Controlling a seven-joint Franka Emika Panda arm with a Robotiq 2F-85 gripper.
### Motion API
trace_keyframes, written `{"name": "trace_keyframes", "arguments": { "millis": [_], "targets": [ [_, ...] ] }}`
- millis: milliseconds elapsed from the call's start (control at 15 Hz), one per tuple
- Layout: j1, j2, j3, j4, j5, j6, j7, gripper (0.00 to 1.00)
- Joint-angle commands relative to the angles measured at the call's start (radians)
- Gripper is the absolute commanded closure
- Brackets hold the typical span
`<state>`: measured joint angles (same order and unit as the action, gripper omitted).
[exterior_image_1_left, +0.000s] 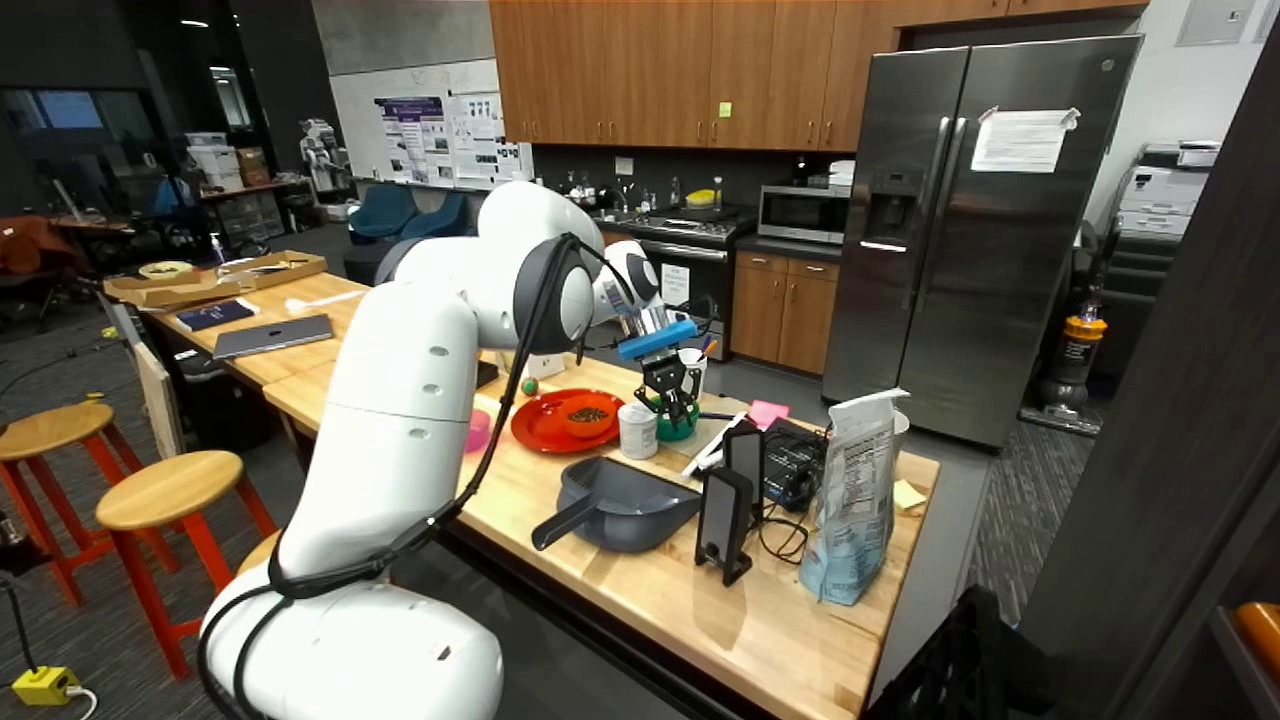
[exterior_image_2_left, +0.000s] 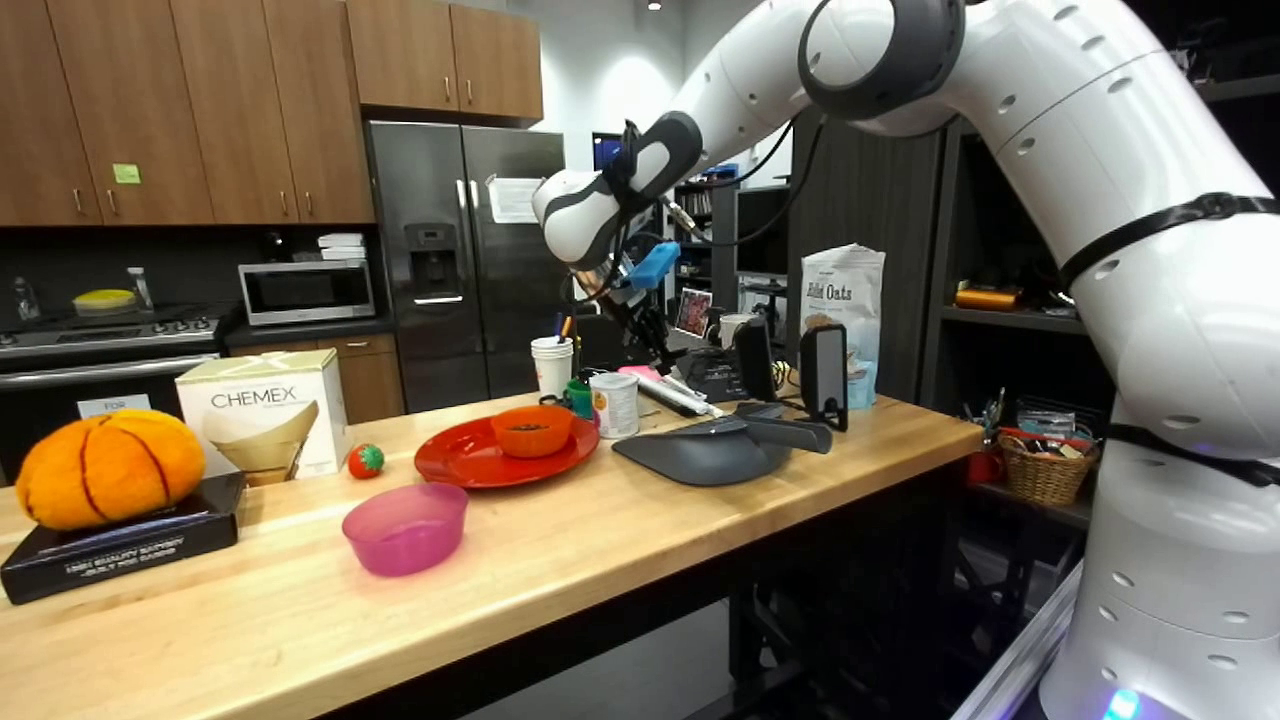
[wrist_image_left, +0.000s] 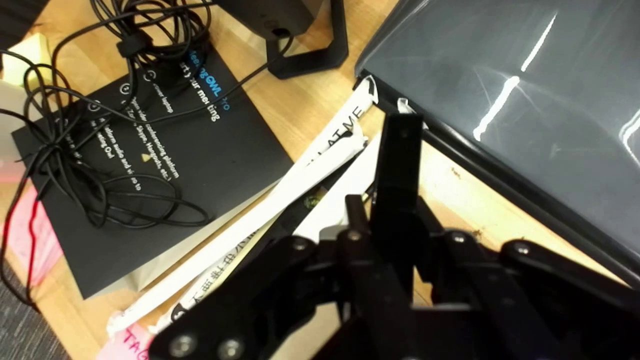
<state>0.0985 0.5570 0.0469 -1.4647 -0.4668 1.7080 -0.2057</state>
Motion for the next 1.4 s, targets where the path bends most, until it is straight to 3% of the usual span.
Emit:
{"name": "trace_keyframes", "arguments": {
  "millis": [0,933,1000,1333],
  "targets": [
    [0.005,0.038,-0.013,0.059,0.008,-0.022,-0.02,0.94],
    [0.015,0.052,-0.013,0.048,0.004,-0.026,-0.011,0.94],
    [0.015,0.058,-0.011,0.039,0.006,-0.009,-0.003,0.76],
    [0.016,0.058,-0.011,0.04,0.006,-0.01,-0.003,0.76]
  ]
}}
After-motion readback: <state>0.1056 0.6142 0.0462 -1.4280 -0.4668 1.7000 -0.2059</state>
